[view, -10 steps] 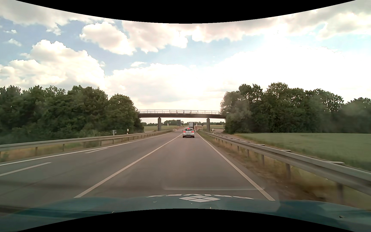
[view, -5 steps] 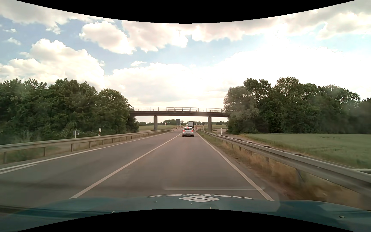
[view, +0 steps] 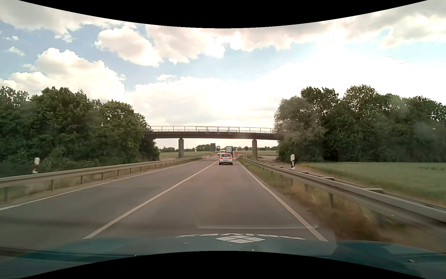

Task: Follow the waypoints while adhering to traffic rules and regulations

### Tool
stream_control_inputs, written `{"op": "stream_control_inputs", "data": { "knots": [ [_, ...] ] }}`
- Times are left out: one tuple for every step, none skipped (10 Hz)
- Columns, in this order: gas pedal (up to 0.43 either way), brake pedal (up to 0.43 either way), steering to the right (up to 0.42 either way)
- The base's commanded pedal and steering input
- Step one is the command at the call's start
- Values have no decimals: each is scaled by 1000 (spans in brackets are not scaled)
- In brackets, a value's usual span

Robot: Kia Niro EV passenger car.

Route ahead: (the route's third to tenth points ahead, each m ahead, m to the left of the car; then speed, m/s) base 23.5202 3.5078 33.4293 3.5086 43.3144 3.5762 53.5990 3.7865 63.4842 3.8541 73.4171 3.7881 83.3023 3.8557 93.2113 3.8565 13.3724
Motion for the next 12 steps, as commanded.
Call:
{"op": "stream_control_inputs", "data": {
  "knots": [
    [98,0,-3],
    [110,0,-4],
    [110,0,-4],
    [110,0,-3],
    [110,0,-4],
    [110,0,-3],
    [110,0,-3],
    [110,0,-3],
    [130,0,-4],
    [130,0,-4],
    [130,0,-3],
    [130,0,-4]
  ]
}}
